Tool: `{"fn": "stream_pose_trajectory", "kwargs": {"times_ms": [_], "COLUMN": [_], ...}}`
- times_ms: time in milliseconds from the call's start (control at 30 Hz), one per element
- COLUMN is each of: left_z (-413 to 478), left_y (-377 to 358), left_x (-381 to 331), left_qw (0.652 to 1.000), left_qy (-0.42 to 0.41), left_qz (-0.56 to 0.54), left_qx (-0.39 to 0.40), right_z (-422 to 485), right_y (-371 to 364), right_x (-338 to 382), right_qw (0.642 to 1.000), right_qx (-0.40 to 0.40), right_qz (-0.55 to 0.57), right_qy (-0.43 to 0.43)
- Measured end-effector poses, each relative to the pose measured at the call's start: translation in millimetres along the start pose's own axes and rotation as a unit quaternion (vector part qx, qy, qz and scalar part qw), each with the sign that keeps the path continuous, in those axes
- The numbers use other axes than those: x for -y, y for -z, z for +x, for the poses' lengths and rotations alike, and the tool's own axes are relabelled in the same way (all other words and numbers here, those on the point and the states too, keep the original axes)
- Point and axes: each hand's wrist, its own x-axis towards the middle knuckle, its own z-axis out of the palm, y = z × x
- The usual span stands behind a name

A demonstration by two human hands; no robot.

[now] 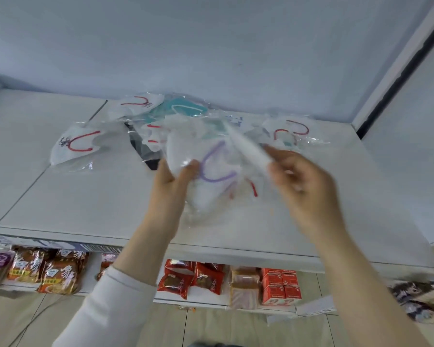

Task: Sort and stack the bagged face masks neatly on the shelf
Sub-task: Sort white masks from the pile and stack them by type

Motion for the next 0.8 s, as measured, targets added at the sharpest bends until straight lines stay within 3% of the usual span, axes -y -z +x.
{"fn": "stream_pose_trajectory", "kwargs": {"times_ms": [133,233,333,400,500,567,633,800], "left_z": [-6,-6,-6,-2,7,10,10,0], "left_y": [-11,-3,3,10,27,35,38,37], "left_x": [2,1,-4,-5,-10,-13,-10,7], "left_qw": [0.998,0.997,0.997,0.995,0.995,0.992,0.986,0.981], "left_qy": [0.029,0.025,-0.022,-0.054,-0.068,-0.082,-0.097,-0.096], "left_qz": [-0.027,-0.038,0.029,0.065,0.053,0.058,0.092,0.118], "left_qx": [0.043,0.066,0.065,0.049,0.057,0.074,0.100,0.119], "right_z": [-12,-14,-10,-6,0,1,-1,-8], "right_y": [-42,-50,-54,-53,-47,-48,-57,-79], "right_x": [-3,-4,-5,-11,-15,-18,-24,-27], "right_qw": [0.986,0.980,0.974,0.981,0.998,0.993,0.987,0.981], "right_qx": [0.114,0.109,0.134,0.108,0.054,0.091,0.123,0.113], "right_qz": [-0.105,-0.132,-0.115,-0.074,0.003,0.051,0.059,0.097], "right_qy": [0.069,0.105,0.140,0.141,0.042,-0.054,-0.080,-0.128]}}
